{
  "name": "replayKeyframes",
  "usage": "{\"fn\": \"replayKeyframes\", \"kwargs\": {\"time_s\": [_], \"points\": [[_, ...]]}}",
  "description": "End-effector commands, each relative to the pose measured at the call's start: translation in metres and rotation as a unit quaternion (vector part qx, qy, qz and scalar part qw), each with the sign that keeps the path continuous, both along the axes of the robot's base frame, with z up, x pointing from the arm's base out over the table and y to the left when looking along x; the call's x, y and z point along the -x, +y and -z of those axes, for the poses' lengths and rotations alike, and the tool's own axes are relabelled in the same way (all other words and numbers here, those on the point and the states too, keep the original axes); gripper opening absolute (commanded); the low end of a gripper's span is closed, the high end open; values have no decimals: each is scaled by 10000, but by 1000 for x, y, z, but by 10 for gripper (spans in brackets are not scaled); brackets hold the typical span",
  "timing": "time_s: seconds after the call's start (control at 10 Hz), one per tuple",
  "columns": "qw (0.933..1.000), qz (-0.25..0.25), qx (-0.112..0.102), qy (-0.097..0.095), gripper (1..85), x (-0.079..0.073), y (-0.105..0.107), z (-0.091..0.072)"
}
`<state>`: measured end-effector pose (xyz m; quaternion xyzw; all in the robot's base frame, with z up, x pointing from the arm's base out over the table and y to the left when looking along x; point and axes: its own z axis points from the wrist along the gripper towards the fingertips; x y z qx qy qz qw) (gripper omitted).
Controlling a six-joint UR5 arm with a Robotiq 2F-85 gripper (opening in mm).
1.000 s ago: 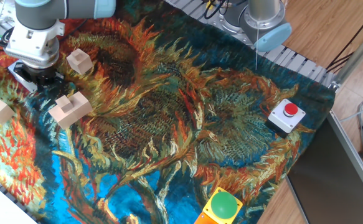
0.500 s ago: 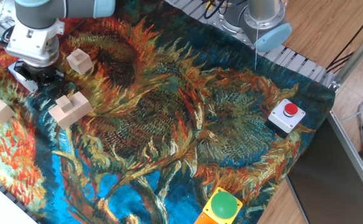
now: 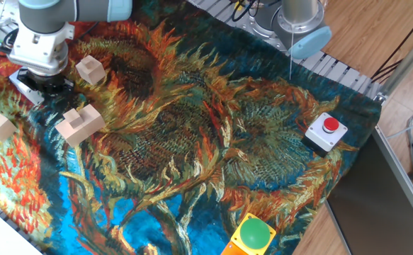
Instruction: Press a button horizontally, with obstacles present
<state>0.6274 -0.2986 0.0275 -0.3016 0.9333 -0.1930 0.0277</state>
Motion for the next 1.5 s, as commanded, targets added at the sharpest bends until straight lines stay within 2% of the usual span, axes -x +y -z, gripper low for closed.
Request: {"fn": "replayKeyframes", "kwargs": {"time_s": [0.0,0.1,0.4,0.9,1.4], "points": [[9998,8,172,-90,77,-1,-5,1],[9999,-8,106,-91,83,-1,-4,3],[9998,33,143,-108,83,-3,3,-2],[9999,13,75,-141,87,-5,9,-3],[9999,-60,59,-121,87,-5,0,-1]]}}
